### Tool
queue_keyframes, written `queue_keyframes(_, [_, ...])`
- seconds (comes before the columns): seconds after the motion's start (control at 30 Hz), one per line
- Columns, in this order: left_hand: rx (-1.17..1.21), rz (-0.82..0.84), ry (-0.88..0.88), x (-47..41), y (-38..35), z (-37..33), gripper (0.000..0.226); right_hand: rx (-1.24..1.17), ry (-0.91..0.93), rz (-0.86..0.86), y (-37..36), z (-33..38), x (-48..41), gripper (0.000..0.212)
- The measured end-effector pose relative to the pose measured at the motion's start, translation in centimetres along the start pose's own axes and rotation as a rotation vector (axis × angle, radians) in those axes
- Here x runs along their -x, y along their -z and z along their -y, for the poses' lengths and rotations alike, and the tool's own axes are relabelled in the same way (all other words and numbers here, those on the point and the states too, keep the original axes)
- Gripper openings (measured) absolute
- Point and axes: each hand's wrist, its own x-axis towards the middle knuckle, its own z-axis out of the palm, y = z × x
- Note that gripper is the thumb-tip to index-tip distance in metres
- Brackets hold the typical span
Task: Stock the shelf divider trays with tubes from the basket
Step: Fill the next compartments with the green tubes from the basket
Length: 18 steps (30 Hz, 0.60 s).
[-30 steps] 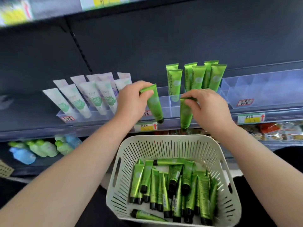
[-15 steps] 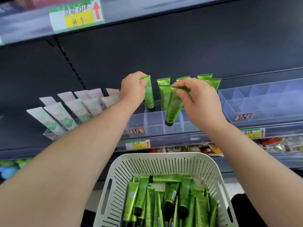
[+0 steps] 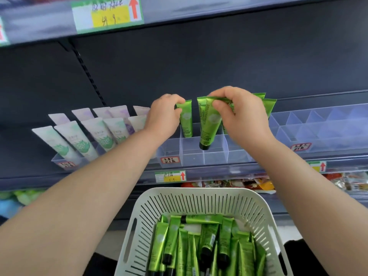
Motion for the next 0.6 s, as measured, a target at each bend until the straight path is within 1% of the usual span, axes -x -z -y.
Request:
queue_keyframes(0.13, [-0.042,0.047,-0.093,2.9,1.5,0.8,0.028,0.022,0.014,-0.004,-1.6,1.2,-2.1,0.021])
queue_keyframes(0.27, [-0.072,0.079,-0.119,5.0,2.1,1.8,0.029,0.166,0.082,0.064,-3.9,1.8,-3.9,0.023])
queue_keyframes(0.33, [-0.073,0.079,-0.124,5.6,2.2,2.2,0.030,0.233,0.088,0.109,-4.9,1.6,-4.4,0.023])
queue_keyframes(0.47, [-0.090,0.115,-0.125,6.5,1.8,2.2,0.032,0.278,0.038,0.107,-6.0,1.0,-5.5,0.024])
queue_keyframes(0.6, [-0.094,0.142,-0.127,6.5,1.4,1.8,0.036,0.312,0.047,0.113,-6.4,0.8,-6.3,0.023])
